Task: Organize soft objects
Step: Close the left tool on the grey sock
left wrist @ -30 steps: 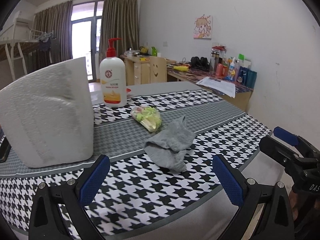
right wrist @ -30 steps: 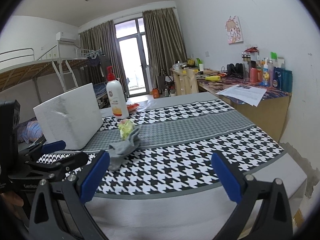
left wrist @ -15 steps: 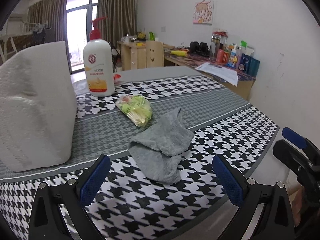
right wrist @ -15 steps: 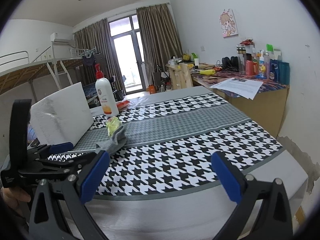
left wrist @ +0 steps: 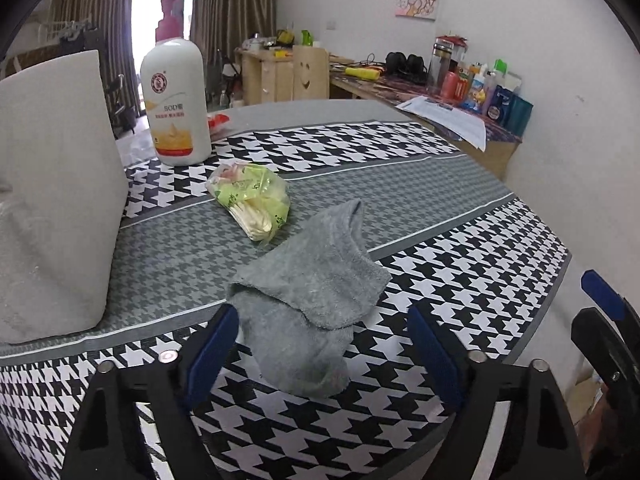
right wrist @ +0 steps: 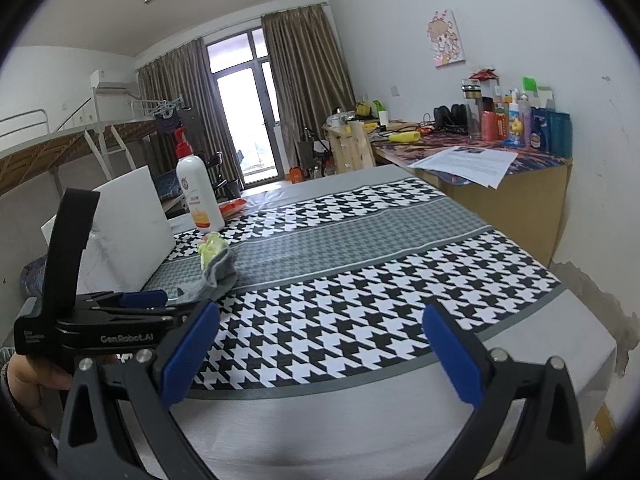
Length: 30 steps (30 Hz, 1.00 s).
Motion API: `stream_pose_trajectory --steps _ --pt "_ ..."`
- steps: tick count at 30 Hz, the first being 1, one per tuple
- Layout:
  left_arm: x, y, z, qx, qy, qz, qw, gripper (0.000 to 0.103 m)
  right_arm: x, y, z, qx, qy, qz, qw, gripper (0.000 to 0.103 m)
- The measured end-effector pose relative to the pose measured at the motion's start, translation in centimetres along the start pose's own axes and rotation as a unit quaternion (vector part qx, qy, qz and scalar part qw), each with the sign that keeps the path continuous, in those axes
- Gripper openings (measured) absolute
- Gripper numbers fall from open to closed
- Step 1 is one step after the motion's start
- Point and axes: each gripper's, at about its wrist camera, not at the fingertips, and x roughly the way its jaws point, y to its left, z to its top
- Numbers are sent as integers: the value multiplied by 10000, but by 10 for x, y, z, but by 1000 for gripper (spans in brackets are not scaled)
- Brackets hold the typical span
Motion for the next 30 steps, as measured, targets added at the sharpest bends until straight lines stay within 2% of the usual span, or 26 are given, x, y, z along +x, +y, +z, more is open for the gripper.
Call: stream_pose_trajectory --steps 4,9,14,19,22,25,27,30 --pt "5 0 3 -29 85 134 9999 80 -2 -3 -1 28 -32 -6 10000 103" --pt "15 3 3 -85 303 224 9993 67 -2 -5 -1 135 -34 -1 9999 103" --pt "16 2 4 -75 305 334 9989 62 -3 -4 -2 94 -28 24 9999 102" --pt "16 5 5 -100 302 455 9985 52 -6 -6 -1 176 -65 23 9998 102" --pt "16 9 6 -183 283 526 9980 42 -6 -6 -2 188 -59 2 9998 102" --pt "16 18 7 -322 247 569 9976 28 -7 -4 -2 160 -76 13 9998 102" --pt "15 23 8 -428 232 597 9970 12 -8 -4 -2 152 -81 24 9998 102" --pt "14 29 8 -492 215 545 9971 10 -10 -2 -2 130 -94 31 9999 102"
